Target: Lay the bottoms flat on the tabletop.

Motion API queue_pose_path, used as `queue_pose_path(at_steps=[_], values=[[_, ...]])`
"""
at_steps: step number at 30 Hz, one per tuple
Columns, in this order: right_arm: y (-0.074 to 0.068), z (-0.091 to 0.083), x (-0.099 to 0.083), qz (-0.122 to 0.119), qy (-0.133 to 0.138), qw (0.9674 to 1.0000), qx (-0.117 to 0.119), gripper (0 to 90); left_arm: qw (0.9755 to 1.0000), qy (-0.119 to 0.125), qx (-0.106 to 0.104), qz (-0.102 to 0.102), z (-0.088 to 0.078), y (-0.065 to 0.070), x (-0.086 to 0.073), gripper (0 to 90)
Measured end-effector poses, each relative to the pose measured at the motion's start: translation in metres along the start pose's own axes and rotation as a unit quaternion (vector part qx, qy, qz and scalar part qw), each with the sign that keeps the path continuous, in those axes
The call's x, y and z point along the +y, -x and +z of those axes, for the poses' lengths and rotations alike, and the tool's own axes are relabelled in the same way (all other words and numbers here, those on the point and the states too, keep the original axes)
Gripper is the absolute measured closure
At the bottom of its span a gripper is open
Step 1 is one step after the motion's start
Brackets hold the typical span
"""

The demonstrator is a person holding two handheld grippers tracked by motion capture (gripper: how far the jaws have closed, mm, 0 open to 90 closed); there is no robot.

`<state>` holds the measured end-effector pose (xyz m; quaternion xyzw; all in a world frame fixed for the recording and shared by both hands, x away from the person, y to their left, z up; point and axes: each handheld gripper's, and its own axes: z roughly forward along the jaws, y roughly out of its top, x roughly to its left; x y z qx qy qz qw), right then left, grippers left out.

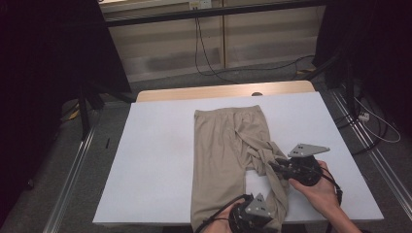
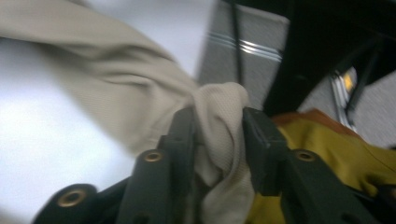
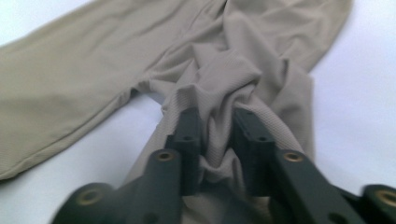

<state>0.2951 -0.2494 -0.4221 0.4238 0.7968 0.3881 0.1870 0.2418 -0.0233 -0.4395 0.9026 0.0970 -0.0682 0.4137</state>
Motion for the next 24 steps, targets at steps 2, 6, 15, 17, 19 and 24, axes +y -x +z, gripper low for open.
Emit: queue_pose_path(at_steps=[2,6,15,17,19,24], values=[[-0.002,-0.012,0.001,-0.004,0.017,0.9998,-0.014,63.6,0.9995,0.019,0.015,-0.019,-0.006,-0.011,0.003,58.5],[-0.007,-0.026,-0.005,-0.012,0.024,0.9995,-0.017,64.2,0.9963,0.045,0.052,-0.052,-0.003,-0.036,0.008,58.9],[-0.021,-0.007,-0.025,-0.035,-0.053,0.998,0.0,61.1,0.9936,0.003,0.113,0.002,0.028,-0.044,0.009,55.4],[-0.021,-0.004,-0.027,-0.034,-0.064,0.9974,-0.001,62.1,0.9964,0.003,0.085,0.0,0.026,-0.042,0.008,79.5],[-0.022,0.0,-0.03,-0.032,-0.084,0.996,0.006,68.9,0.9956,-0.002,0.092,0.014,0.025,-0.036,0.007,90.0],[-0.03,-0.004,-0.034,-0.042,-0.092,0.9944,0.029,85.0,0.9984,-0.008,0.056,0.002,0.018,-0.028,0.0,90.0]])
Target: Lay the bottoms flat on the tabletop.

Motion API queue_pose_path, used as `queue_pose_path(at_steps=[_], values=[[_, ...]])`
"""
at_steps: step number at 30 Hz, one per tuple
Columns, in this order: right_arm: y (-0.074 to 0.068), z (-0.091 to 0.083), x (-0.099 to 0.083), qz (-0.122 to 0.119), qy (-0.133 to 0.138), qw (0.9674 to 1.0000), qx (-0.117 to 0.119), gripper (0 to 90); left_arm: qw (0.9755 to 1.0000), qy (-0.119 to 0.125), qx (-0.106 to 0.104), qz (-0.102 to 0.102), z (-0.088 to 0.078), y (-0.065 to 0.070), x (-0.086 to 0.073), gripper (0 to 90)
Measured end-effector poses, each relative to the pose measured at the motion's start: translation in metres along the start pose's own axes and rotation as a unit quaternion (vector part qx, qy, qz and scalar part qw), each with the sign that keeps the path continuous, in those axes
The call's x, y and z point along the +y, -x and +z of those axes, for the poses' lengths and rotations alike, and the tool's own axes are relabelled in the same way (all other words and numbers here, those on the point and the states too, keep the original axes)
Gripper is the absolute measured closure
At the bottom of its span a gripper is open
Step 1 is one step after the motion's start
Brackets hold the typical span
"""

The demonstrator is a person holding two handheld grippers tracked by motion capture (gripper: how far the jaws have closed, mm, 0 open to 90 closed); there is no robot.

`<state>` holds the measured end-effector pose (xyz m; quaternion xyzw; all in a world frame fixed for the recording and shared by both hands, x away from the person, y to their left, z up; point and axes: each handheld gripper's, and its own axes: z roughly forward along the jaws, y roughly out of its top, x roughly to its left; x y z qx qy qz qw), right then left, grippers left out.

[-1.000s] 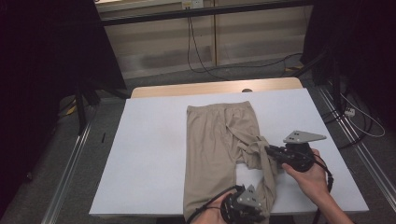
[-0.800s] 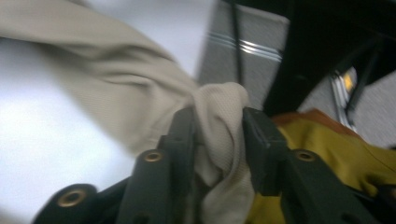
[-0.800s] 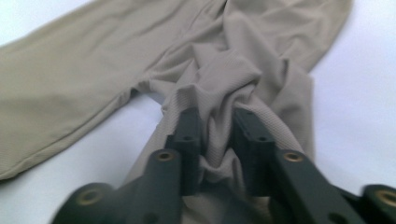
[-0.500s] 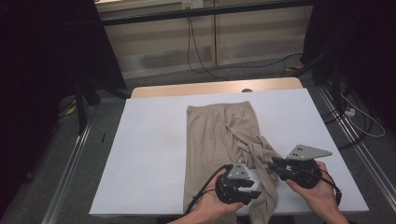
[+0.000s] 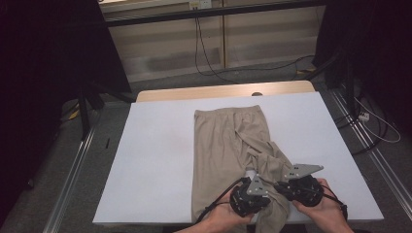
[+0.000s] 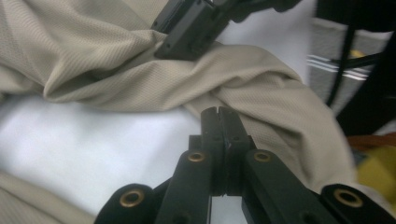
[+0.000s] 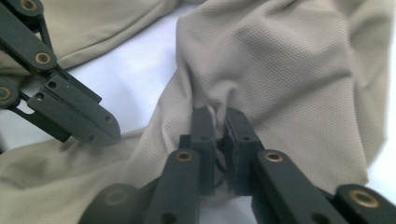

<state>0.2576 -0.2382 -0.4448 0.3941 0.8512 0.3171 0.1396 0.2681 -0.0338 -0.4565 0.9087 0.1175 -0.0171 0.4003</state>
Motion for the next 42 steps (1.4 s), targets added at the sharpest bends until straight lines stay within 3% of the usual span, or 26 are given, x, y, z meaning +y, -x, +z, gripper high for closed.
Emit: queue_pose_path(at_steps=[7,10,13,16,20,22,24,27,28,30,31,34,36,39,41,42], values=[[-0.028,-0.013,-0.012,-0.028,-0.01,0.9984,0.047,84.9,0.9982,-0.018,-0.057,0.0,-0.008,0.032,-0.01,90.0],[-0.038,-0.019,-0.017,-0.036,-0.01,0.997,0.068,79.9,0.9976,-0.018,-0.066,0.002,-0.015,0.037,-0.016,89.6],[-0.033,-0.025,-0.016,-0.017,0.016,0.9969,0.075,67.9,0.9987,0.0,-0.051,-0.003,-0.027,0.029,-0.016,75.4],[-0.021,-0.029,-0.012,0.01,0.043,0.9975,0.056,62.0,0.9992,0.028,-0.022,-0.016,-0.039,0.015,-0.014,71.7],[0.005,-0.03,-0.008,0.041,0.059,0.9973,0.01,74.6,0.9984,0.049,0.016,-0.022,-0.042,-0.007,-0.009,74.0],[0.021,-0.026,-0.008,0.054,0.041,0.997,-0.036,78.8,0.9983,0.045,0.036,-0.011,-0.036,-0.017,-0.005,71.2],[0.033,-0.02,-0.01,0.073,0.026,0.9957,-0.051,77.4,0.9985,0.036,0.041,-0.008,-0.027,-0.024,-0.005,67.1],[0.043,-0.01,-0.01,0.088,0.017,0.9951,-0.043,63.6,0.999,0.004,0.043,0.013,-0.011,-0.021,-0.006,66.8],[0.042,-0.009,-0.008,0.083,0.018,0.9957,-0.038,63.1,0.9983,0.007,0.056,0.018,-0.008,-0.018,-0.007,70.3],[0.039,-0.004,-0.004,0.075,0.021,0.9966,-0.027,60.0,0.9988,0.002,0.048,0.005,-0.009,-0.015,-0.005,87.2],[0.038,-0.001,-0.002,0.073,0.016,0.9969,-0.025,60.7,0.9993,-0.001,0.039,0.0,-0.009,-0.013,-0.005,89.4],[0.034,0.007,0.002,0.059,-0.001,0.9977,-0.035,66.1,0.9999,-0.009,0.014,0.001,-0.012,-0.004,-0.008,89.8],[0.033,0.006,0.001,0.054,-0.002,0.9981,-0.027,87.2,1.0,-0.008,-0.003,-0.004,-0.015,0.002,-0.011,89.8],[0.03,0.002,-0.002,0.043,-0.007,0.9984,-0.035,90.0,0.9997,-0.009,-0.012,-0.021,-0.017,0.008,-0.014,89.7],[0.03,-0.003,-0.006,0.04,-0.008,0.9985,-0.037,90.0,0.9995,-0.007,-0.026,-0.018,-0.017,0.01,-0.015,89.7],[0.03,-0.007,-0.009,0.04,-0.01,0.9984,-0.038,90.0,0.9996,-0.01,-0.021,-0.017,-0.017,0.012,-0.014,89.7]])
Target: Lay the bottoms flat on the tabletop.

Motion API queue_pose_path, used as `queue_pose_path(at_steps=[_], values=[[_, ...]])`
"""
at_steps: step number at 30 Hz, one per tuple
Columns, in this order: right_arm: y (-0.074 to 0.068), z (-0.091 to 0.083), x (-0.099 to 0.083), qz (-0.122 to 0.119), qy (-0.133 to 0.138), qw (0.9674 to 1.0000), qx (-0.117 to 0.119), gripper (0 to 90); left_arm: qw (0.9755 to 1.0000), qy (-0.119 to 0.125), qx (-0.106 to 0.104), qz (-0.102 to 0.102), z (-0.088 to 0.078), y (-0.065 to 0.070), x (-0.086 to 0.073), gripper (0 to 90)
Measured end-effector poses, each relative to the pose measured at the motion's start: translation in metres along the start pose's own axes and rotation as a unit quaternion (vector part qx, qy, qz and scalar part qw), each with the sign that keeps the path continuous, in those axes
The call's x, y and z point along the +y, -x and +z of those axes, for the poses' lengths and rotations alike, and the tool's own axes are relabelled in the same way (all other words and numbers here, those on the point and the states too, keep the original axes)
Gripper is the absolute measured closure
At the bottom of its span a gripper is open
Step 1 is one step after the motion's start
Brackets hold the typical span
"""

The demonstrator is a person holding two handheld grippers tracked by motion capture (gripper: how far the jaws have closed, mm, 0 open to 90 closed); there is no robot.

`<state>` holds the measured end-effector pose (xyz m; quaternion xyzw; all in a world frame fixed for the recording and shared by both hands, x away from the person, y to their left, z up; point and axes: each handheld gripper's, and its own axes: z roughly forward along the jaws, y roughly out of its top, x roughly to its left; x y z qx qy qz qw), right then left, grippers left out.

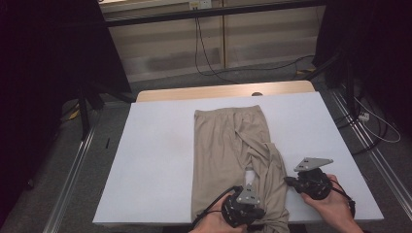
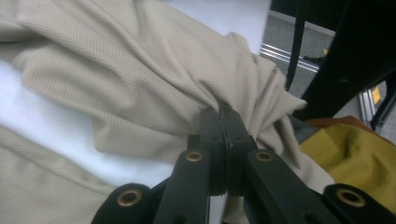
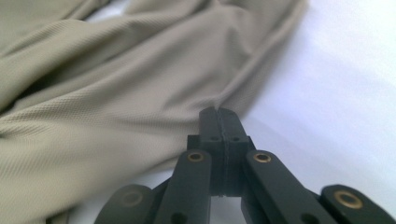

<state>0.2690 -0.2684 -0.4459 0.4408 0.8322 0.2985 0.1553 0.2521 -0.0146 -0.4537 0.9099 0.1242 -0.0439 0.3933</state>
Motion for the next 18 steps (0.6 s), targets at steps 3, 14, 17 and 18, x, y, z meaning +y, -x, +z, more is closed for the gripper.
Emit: queue_pose_path(at_steps=[3,14,17,18], values=[[0.006,-0.011,-0.008,0.003,0.006,1.0,-0.004,90.0,0.9998,0.016,-0.014,-0.008,0.003,0.005,0.001,89.6],[0.019,-0.031,-0.023,0.024,0.031,0.9991,-0.013,76.2,0.9983,0.057,-0.001,-0.015,-0.013,-0.007,0.013,74.8],[0.018,-0.031,-0.015,0.027,0.046,0.9985,-0.01,77.0,0.9966,0.075,0.025,-0.021,-0.017,-0.022,0.018,76.6],[0.017,-0.03,-0.012,0.026,0.049,0.9984,-0.008,77.9,0.9962,0.077,0.035,-0.02,-0.016,-0.027,0.02,76.5]])
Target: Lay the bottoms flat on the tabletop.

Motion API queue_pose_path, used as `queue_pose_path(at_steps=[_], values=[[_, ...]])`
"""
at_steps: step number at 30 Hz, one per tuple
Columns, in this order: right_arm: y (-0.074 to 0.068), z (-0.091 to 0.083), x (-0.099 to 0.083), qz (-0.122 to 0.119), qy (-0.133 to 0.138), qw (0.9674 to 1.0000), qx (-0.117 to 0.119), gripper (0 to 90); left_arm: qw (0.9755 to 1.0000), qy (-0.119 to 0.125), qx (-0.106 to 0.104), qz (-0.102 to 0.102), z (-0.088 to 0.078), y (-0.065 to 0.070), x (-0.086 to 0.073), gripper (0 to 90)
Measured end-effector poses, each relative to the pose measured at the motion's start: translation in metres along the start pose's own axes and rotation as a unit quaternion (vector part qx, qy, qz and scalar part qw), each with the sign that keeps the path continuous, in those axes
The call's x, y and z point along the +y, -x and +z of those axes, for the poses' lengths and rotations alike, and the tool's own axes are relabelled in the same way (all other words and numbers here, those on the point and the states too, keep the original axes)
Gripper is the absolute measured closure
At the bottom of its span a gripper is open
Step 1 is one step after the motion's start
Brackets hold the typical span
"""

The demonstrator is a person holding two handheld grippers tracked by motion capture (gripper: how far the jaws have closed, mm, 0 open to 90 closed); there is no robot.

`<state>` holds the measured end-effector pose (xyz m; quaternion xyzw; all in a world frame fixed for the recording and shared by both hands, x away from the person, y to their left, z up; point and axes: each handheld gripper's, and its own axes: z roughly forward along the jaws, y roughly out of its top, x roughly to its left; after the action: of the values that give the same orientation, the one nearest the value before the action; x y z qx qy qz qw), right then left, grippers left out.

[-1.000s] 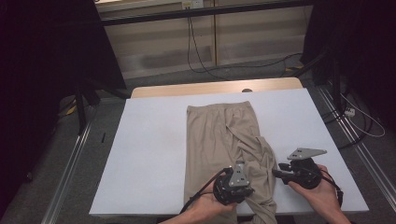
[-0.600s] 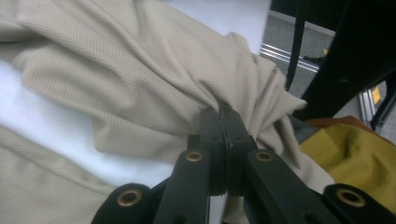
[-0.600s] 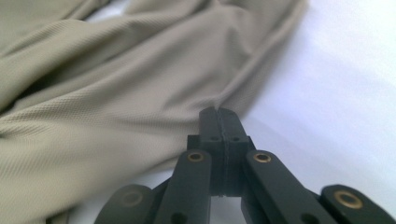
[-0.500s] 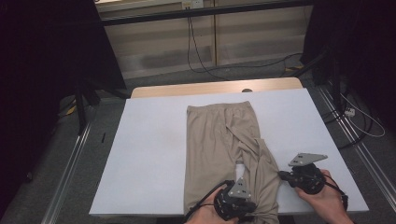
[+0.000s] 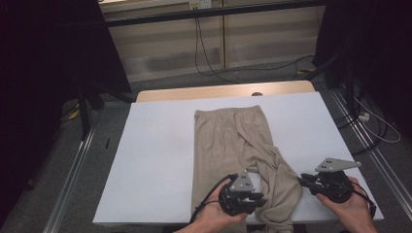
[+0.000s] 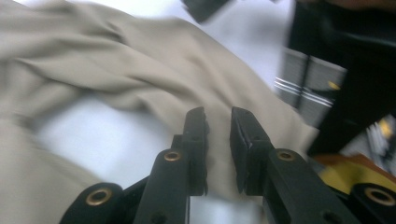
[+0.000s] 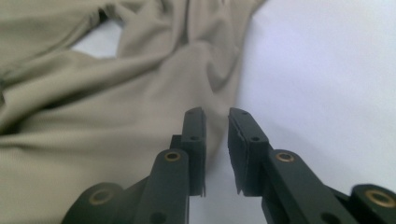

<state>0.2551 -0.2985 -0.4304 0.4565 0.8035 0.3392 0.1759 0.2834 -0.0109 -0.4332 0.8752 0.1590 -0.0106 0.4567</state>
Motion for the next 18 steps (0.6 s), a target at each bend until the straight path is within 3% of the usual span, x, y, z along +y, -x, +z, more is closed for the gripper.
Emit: queue_pose_path(at_steps=[3,5,7,8,9,10,11,14,18], values=[[-0.006,0.009,0.009,-0.012,0.0,0.9999,0.007,78.7,0.9997,-0.003,0.023,0.003,0.013,-0.009,0.005,70.6],[-0.01,0.017,0.014,-0.02,-0.006,0.9997,0.014,77.9,0.9994,-0.013,0.027,0.02,0.026,-0.012,0.006,64.9],[-0.013,0.025,0.016,-0.027,-0.014,0.9994,0.014,74.8,0.9982,-0.031,0.036,0.038,0.039,-0.012,0.005,64.9],[-0.014,0.029,0.017,-0.032,-0.018,0.9992,0.013,73.6,0.9974,-0.049,0.034,0.041,0.045,-0.011,0.002,68.0],[-0.016,0.032,0.016,-0.034,-0.023,0.999,0.015,72.5,0.9974,-0.04,0.035,0.048,0.046,-0.009,0.0,78.0],[-0.016,0.034,0.015,-0.036,-0.028,0.9989,0.014,71.4,0.9976,-0.042,0.026,0.048,0.046,-0.008,0.0,86.6],[-0.017,0.035,0.014,-0.037,-0.03,0.9988,0.013,71.1,0.9965,-0.054,0.03,0.056,0.044,-0.007,0.001,89.9],[-0.019,0.038,0.011,-0.043,-0.036,0.9984,0.01,69.9,0.9952,-0.07,0.03,0.062,0.037,-0.002,-0.001,90.0],[-0.022,0.038,0.011,-0.044,-0.036,0.9983,0.012,69.6,0.996,-0.078,0.023,0.036,0.021,0.001,-0.01,90.0]])
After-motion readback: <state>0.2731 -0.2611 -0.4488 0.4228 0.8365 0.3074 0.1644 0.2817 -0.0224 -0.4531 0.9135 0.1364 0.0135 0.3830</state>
